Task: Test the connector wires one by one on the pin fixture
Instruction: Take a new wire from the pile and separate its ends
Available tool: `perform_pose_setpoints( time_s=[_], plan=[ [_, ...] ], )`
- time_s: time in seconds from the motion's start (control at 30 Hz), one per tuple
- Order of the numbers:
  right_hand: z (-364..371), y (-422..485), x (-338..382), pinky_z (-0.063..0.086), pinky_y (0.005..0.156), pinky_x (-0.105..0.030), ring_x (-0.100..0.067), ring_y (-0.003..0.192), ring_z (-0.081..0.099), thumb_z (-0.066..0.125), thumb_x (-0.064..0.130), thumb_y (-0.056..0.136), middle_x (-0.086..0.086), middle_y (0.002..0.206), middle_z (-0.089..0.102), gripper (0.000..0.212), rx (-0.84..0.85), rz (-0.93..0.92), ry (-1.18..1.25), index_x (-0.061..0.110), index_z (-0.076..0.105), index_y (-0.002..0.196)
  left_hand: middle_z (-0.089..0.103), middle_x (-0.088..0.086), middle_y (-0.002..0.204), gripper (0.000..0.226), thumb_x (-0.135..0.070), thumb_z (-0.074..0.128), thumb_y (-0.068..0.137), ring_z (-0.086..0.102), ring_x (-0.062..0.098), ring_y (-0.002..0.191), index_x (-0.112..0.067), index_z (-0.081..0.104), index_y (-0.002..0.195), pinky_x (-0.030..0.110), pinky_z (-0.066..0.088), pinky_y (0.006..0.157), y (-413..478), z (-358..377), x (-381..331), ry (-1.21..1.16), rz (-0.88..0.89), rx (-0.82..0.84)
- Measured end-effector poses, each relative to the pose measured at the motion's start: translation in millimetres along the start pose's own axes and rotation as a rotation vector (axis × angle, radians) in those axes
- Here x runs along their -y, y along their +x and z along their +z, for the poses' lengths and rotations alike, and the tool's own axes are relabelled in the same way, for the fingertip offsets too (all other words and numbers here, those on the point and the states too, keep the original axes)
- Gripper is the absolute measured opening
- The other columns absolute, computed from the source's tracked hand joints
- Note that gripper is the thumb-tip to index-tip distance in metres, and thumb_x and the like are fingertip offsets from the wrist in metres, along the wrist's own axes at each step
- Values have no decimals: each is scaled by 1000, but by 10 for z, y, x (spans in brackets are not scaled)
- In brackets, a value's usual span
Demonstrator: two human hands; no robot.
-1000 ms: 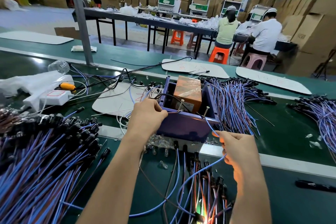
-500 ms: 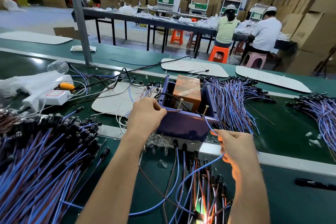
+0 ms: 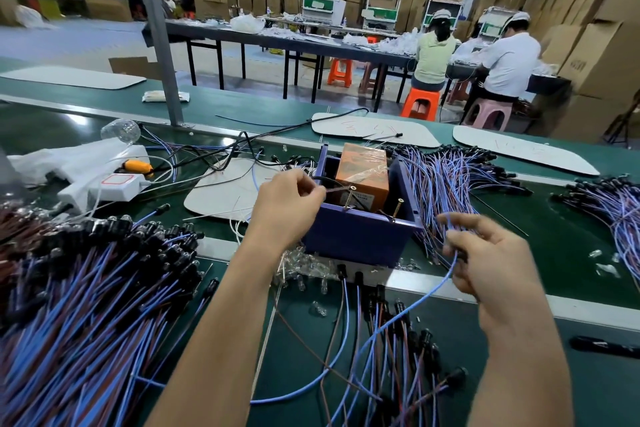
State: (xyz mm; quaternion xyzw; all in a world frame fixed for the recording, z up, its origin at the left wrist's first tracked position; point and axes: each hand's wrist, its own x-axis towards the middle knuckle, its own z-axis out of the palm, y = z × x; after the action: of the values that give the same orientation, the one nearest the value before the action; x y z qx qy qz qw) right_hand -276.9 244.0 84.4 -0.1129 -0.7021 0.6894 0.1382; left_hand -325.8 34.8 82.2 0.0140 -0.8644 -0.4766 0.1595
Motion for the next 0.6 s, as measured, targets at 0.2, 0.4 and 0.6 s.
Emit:
perform_pose_setpoints(
  time_s=[0.2,0.4,0.6],
  plan=[
    [-42,-391,407,49,48,-19,-19,55,65,43,1,98,-4,70,70,28,3,-375,435,23,53,84,63,-4,70,18,-10,44,99,55,-3,62,-25,49,93,9,41,62,-297,-390,-415,-462,453,-90],
    [-36,-599,564,52,51,-22,-20,56,65,40,-3,98,-5,68,69,30,194,-408,317,19,56,85,59,-4,69,16,1,43,94,56,7,67,-13,50,90,17,46,65,-595,-622,-636,-486,554,132],
    [-50,-702,543,43,33,-25,-24,45,60,35,-7,98,-18,75,73,34,708,-44,-344,11,62,106,66,15,98,15,1,52,91,60,17,86,0,59,104,20,48,77,-858,-967,-332,-50,286,1248]
  ],
)
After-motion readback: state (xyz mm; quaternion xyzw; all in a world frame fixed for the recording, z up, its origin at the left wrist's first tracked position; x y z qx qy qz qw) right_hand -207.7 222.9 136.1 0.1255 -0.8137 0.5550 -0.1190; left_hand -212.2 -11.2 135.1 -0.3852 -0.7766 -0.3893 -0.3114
